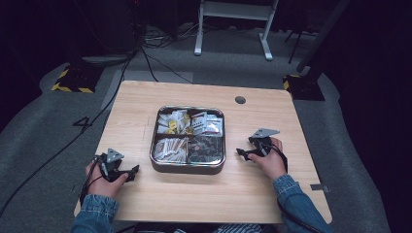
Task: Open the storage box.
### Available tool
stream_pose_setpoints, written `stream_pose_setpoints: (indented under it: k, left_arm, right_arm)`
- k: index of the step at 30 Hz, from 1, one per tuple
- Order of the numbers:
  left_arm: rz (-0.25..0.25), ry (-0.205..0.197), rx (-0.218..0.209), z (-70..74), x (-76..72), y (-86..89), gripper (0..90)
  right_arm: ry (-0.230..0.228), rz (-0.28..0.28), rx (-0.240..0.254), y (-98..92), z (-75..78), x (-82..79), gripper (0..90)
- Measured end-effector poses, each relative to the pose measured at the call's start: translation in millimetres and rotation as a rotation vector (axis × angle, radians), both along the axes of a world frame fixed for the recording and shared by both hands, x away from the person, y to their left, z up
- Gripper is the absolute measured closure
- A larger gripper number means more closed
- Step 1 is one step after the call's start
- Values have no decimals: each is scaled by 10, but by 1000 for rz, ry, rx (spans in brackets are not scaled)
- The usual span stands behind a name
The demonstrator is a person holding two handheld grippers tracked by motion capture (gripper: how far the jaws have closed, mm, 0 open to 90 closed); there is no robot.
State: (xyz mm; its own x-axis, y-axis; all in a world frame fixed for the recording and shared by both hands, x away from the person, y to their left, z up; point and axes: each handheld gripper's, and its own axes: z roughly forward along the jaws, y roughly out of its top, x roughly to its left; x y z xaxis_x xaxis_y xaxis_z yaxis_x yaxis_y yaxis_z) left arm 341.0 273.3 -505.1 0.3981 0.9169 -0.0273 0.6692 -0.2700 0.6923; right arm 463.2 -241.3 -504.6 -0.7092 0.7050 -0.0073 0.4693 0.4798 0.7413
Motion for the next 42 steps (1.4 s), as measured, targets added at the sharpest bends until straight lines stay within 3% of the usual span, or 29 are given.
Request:
stream_pose_setpoints:
  k: [5,10,13,17,25,42]
  left_arm:
    - [2,0,-2,0,7,-9,172]
    - [6,-1,0,0,13,-18,172]
    - [4,2,-1,2,14,-16,172]
    - [6,-1,-1,0,14,-17,172]
    - [4,2,0,2,13,-16,172]
    - [-11,0,-1,0,13,-12,172]
  right_arm:
    - [3,-18,5,6,0,-18,217]
    - [-1,-25,16,-12,7,-28,290]
    - [34,-26,49,-34,30,-17,324]
    - [32,-17,56,-36,83,-27,337]
    - [4,14,125,6,338,-46,362]
    - [-28,94,169,265,814,24,354]
